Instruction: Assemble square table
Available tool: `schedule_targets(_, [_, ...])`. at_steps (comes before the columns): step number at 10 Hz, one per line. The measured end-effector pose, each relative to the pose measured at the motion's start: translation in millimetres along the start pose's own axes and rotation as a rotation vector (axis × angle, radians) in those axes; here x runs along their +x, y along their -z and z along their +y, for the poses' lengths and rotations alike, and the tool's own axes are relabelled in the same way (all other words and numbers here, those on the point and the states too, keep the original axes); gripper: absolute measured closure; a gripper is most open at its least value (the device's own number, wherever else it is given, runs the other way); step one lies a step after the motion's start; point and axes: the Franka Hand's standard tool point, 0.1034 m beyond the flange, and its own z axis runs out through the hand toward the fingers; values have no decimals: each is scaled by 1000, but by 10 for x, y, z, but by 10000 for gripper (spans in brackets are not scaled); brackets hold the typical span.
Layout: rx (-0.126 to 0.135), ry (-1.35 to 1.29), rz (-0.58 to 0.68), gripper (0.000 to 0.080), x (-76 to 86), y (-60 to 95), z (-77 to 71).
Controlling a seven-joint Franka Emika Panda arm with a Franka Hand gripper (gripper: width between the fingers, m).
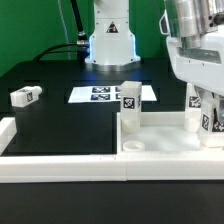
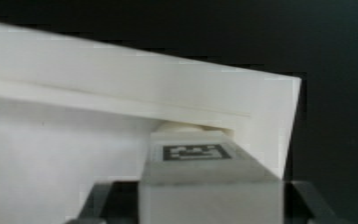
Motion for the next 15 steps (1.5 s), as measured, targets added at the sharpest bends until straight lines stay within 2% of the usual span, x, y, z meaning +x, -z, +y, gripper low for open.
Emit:
schedule_targets(2, [-1,44,-1,509,-1,-6,3])
schedule_targets(3, [-4,78,2,279,-1,-6,6])
schedule_targets(5, [-47,577,7,279,-15,-10,23])
schedule_targets(6, [-71,690,-1,159,-52,-13,47])
schedule_targets(9, [-71,907,-8,150,-37,-9,40])
schedule_targets(10, [-81,1019,7,150,-29,-3,38])
schedule_targets(11, [-111,1291,77,150,-33,18,-9])
schedule_targets(13, [-150,1625,113,150,-18,25,-59])
schedule_targets(15, [-146,1645,113,150,-21,18,-60])
